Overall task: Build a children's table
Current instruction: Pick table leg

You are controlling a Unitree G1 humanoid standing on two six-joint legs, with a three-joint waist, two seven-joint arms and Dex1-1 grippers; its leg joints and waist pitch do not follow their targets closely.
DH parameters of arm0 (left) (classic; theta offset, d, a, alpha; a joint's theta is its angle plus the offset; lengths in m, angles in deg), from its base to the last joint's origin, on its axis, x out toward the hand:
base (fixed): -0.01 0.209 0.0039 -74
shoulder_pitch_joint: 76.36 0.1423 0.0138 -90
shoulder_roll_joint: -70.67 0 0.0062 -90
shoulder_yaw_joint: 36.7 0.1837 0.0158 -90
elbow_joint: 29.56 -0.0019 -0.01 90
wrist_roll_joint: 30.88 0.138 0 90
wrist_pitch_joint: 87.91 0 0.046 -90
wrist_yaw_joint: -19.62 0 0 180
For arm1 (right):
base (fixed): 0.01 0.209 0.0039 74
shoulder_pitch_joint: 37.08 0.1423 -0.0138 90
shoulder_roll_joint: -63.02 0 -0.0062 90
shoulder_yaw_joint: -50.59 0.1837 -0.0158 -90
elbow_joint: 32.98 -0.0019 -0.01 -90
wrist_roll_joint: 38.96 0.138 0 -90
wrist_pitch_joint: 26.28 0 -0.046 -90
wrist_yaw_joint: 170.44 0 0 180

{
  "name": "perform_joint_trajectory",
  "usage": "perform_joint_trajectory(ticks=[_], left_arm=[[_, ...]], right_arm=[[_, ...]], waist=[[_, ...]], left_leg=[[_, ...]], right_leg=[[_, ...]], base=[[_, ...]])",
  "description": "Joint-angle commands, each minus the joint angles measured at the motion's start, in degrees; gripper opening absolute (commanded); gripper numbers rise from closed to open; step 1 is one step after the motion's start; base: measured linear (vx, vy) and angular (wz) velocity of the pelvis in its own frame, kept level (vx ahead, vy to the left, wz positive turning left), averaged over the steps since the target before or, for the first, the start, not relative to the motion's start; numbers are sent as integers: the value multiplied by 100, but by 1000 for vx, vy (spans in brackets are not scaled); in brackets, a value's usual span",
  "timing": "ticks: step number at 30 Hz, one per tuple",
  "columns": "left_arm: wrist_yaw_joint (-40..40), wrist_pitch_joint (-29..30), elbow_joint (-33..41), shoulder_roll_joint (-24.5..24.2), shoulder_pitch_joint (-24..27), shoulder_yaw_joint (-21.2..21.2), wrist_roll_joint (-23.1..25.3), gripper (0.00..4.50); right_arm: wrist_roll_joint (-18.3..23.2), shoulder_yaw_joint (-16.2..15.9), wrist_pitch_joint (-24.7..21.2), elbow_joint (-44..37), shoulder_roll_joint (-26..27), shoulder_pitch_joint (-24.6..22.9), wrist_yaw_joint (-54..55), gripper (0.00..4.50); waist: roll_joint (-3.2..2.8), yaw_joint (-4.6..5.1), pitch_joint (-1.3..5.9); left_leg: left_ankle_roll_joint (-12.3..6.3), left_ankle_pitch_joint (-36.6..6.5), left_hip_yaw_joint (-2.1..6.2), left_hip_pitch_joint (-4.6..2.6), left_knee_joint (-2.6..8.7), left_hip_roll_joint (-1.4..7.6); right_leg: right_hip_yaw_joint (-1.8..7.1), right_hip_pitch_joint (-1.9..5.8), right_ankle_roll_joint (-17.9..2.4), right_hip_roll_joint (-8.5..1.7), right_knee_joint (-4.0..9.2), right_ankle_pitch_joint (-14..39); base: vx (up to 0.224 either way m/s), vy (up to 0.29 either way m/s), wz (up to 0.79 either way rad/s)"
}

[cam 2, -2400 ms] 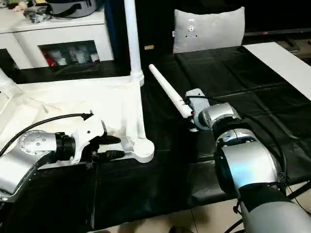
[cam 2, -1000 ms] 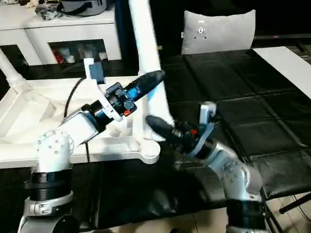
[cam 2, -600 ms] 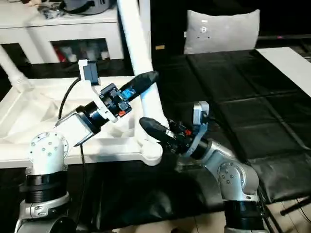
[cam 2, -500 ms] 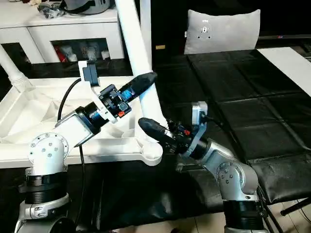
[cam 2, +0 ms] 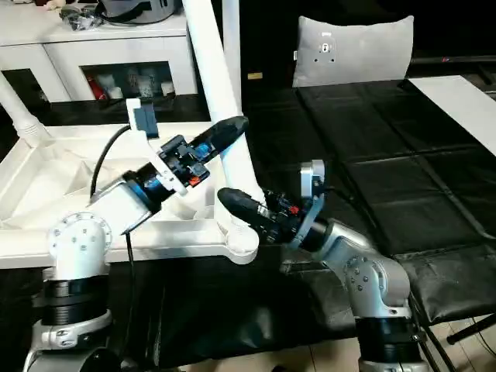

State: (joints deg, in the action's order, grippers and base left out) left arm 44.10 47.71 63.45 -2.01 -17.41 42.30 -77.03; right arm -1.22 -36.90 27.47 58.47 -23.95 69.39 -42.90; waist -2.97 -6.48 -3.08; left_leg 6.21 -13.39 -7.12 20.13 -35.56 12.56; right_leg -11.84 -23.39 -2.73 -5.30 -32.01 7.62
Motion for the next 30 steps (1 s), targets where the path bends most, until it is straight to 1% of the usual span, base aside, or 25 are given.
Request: perform_joint_trajectory(ticks=[1, 4, 6, 8, 9, 11, 12, 13, 14, 16, 17, 18, 19, 21, 23, 24, 26, 27, 28, 29, 30], left_arm=[[-36, -208, 80, -111, -223, -124, 63, 191], [-33, -259, 59, -206, -238, -98, 149, 191], [-17, -293, 48, -237, -229, -79, 155, 191], [-9, -323, 38, -258, -218, -61, 173, 191], [18, -351, 23, -292, -215, -19, 215, 191], [56, -365, 15, -322, -211, 19, 246, 191], [123, -386, 3, -382, -201, 102, 308, 191], [147, -402, -5, -412, -198, 142, 334, 191], [173, -419, -16, -442, -200, 178, 362, 191], [262, -444, -13, -522, -189, 281, 443, 191], [266, -445, -12, -525, -188, 286, 447, 191], [300, -453, -15, -555, -184, 330, 483, 191], [377, -472, -10, -610, -170, 414, 537, 191], [648, -502, 53, -746, -104, 639, 620, 191], [731, -506, 71, -782, -83, 703, 637, 191], [902, -549, 116, -874, -40, 851, 703, 191], [1009, -652, 147, -1004, -18, 1048, 893, 191], [1004, -669, 147, -1017, -19, 1069, 924, 191], [973, -739, 143, -1061, -24, 1145, 1050, 191], [875, -893, 113, -1095, -36, 1236, 1273, 191], [794, -972, 93, -1087, -44, 1266, 1380, 191]], right_arm=[[-279, -80, 122, 102, -142, -120, 98, 379], [-420, -121, 308, 87, -230, -240, 88, 397], [-332, -65, 325, 23, -303, -313, -12, 428], [-214, 56, 310, -88, -398, -387, -123, 433], [-138, 177, 281, -143, -499, -427, -185, 446], [-141, 266, 325, -144, -567, -441, -173, 446], [-136, 413, 402, -113, -693, -431, -210, 450], [-128, 481, 444, -92, -731, -411, -218, 450], [-141, 560, 491, -55, -732, -372, -125, 450], [-109, 631, 431, -36, -757, -300, -28, 450], [-106, 632, 426, -36, -759, -297, -27, 450], [-83, 641, 397, -64, -776, -264, -30, 450], [-60, 639, 370, -108, -790, -209, -18, 450], [44, 600, 243, -193, -793, -66, -3, 450], [86, 590, 177, -206, -791, -18, 5, 450], [90, 500, 95, -205, -830, 83, -77, 450], [-119, 320, 194, -164, -884, 215, -169, 450], [-135, 309, 201, -159, -882, 234, -160, 450], [-192, 266, 215, -141, -866, 309, -109, 450], [-282, 206, 231, -132, -822, 419, 14, 450], [-358, 166, 240, -125, -777, 478, 136, 450]], waist=[[121, -8, 465], [138, -12, 469], [140, -22, 468], [143, -28, 467], [141, -22, 460], [148, -21, 455], [137, -20, 455], [145, -15, 452], [140, -12, 449], [141, -5, 452], [141, -3, 454], [128, 4, 454], [131, 5, 458], [128, 12, 468], [117, 12, 471], [118, 4, 474], [133, 1, 478], [124, -2, 480], [123, 0, 475], [146, -6, 475], [137, 1, 474]], left_leg=[[-359, -212, -123, 81, 367, -1], [-384, -131, -120, 93, 368, 8], [-416, -88, -123, 94, 362, 17], [-445, -94, -123, 96, 363, 18], [-469, -146, -127, 96, 364, 13], [-456, -174, -131, 92, 360, 4], [-448, -185, -134, 90, 358, -3], [-448, -235, -138, 83, 356, -9], [-446, -262, -139, 81, 358, -14], [-444, -278, -135, 80, 355, -18], [-451, -273, -128, 77, 359, -16], [-462, -275, -128, 80, 355, -14], [-470, -265, -125, 82, 356, -12], [-495, -201, -114, 81, 362, -3], [-510, -139, -112, 77, 361, 10], [-516, -105, -114, 76, 360, 12], [-511, -26, -111, 79, 367, 33], [-507, -14, -115, 78, 359, 27], [-488, -20, -120, 78, 363, 26], [-473, 9, -113, 78, 368, 25], [-461, 6, -120, 82, 364, 22]], right_leg=[[302, 432, 466, -315, 499, 2418], [313, 434, 432, -318, 469, 2313], [319, 431, 366, -319, 459, 2260], [317, 438, 350, -320, 459, 2261], [308, 440, 372, -318, 478, 2332], [300, 436, 405, -310, 486, 2391], [298, 432, 431, -309, 494, 2428], [288, 429, 473, -298, 510, 2497], [281, 423, 494, -298, 522, 2543], [271, 422, 496, -297, 524, 2558], [271, 422, 486, -296, 524, 2549], [270, 424, 462, -292, 523, 2515], [271, 428, 452, -295, 518, 2495], [291, 431, 399, -299, 493, 2401], [304, 427, 310, -308, 472, 2319], [309, 429, 267, -309, 458, 2276], [325, 431, 210, -309, 429, 2171], [329, 433, 196, -313, 414, 2148], [332, 431, 182, -316, 417, 2165], [334, 430, 184, -315, 416, 2166], [334, 436, 186, -316, 409, 2167]], base=[[0, 0, 0], [0, 0, 0], [0, 0, 0], [0, 0, 0], [0, 0, 0], [0, 0, 0], [0, 0, 0], [0, 0, 0], [0, 0, 0], [0, 0, 0], [0, 0, 0], [0, 0, 0], [0, 0, 0], [0, 0, 0], [0, 0, 0], [0, 0, 0], [0, 0, 0], [0, 0, 0], [0, 0, 0], [0, 0, 0], [0, 0, 0]])
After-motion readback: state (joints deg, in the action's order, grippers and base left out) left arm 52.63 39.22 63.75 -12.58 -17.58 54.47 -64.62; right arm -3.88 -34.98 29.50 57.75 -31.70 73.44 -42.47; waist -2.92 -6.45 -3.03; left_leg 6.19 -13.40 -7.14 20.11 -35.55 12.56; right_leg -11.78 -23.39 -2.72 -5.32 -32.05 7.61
